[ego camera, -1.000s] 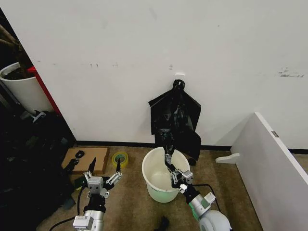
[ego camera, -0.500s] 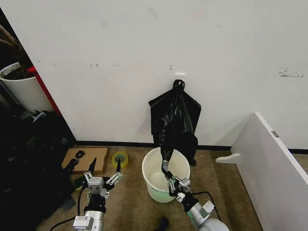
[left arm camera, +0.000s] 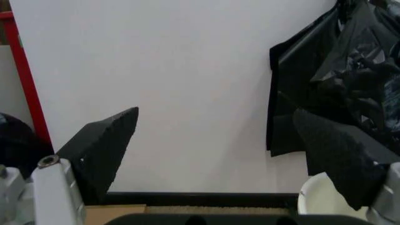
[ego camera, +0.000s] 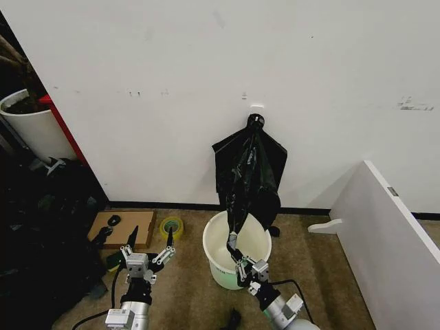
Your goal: Place the garbage bag over the trash bin.
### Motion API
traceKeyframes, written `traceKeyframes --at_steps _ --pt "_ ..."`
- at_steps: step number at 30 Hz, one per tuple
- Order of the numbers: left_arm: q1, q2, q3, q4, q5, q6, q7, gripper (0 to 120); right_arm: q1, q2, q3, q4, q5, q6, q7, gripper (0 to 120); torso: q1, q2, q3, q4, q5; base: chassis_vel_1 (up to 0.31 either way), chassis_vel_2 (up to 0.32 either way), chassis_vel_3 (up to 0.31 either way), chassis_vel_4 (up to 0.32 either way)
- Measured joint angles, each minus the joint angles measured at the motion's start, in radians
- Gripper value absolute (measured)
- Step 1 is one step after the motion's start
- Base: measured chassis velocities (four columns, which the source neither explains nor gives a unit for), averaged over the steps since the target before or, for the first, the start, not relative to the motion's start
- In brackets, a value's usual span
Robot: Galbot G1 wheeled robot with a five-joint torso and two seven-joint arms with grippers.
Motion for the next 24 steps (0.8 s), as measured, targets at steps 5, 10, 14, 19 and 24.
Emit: traceKeyframes --at_steps 5,10,14,19,24 --pt "-0.001 0.002 0.005 0.001 0.0 0.0 0.0 98 0.0 0.002 -0.003 0.005 0.0 0.0 0.007 0 0.0 0.0 0.0 0.0 0.0 0.0 0.0 0.0 0.0" --pt "-0.008 0.012 0.013 -0.002 0.0 0.001 0.0 98 0.019 0.011 -0.005 0.015 0.011 -0.019 0.028 0 0.0 0.0 0.0 0.0001 0.0 0.0 0.0 0.0 0.0" --pt "-0.03 0.061 0.029 -0.02 -0.014 0.023 0.002 98 0.045 0.034 -0.007 0.033 0.034 -0.046 0.057 0 0.0 0.0 0.0 0.0 0.0 0.0 0.0 0.0 0.0" --pt "-0.075 0.119 0.05 -0.046 -0.062 0.071 0.006 98 0.062 0.044 -0.005 0.037 0.031 -0.054 0.068 0 0.0 0.0 0.0 0.0002 -0.0002 0.0 0.0 0.0 0.0" --pt "-0.165 0.22 0.079 -0.071 -0.141 0.134 0.014 98 0.067 0.05 -0.004 0.037 0.005 -0.055 0.073 0 0.0 0.0 0.0 0.0 -0.0002 0.0 0.0 0.0 0.0"
